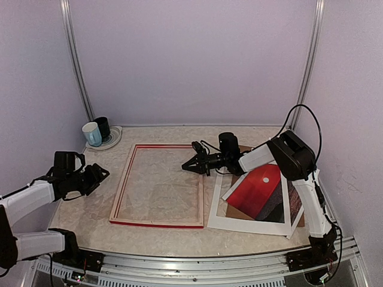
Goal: Put the photo into the frame
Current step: Place the glass panel at the frame body.
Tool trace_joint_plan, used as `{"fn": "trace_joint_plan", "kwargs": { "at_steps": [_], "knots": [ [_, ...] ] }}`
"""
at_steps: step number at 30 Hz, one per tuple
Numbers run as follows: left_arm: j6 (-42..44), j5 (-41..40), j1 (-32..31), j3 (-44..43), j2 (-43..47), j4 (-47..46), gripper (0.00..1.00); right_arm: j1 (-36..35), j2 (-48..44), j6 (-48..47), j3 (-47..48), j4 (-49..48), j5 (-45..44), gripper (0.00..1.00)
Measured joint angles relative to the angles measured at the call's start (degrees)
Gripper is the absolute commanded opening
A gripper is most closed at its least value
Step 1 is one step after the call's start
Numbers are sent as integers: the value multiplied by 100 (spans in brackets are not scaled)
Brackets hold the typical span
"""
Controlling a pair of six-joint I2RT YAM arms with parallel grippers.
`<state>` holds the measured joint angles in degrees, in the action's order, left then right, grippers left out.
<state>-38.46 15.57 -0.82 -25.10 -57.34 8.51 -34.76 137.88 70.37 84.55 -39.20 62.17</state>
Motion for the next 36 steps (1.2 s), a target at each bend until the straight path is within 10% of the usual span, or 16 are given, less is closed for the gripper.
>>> {"fn": "trace_joint_plan", "kwargs": {
  "at_steps": [36],
  "knots": [
    [35,-129,-24,-258,229,247,72,-223,-118,-1045,365,1464,-444,8]
  ]
}}
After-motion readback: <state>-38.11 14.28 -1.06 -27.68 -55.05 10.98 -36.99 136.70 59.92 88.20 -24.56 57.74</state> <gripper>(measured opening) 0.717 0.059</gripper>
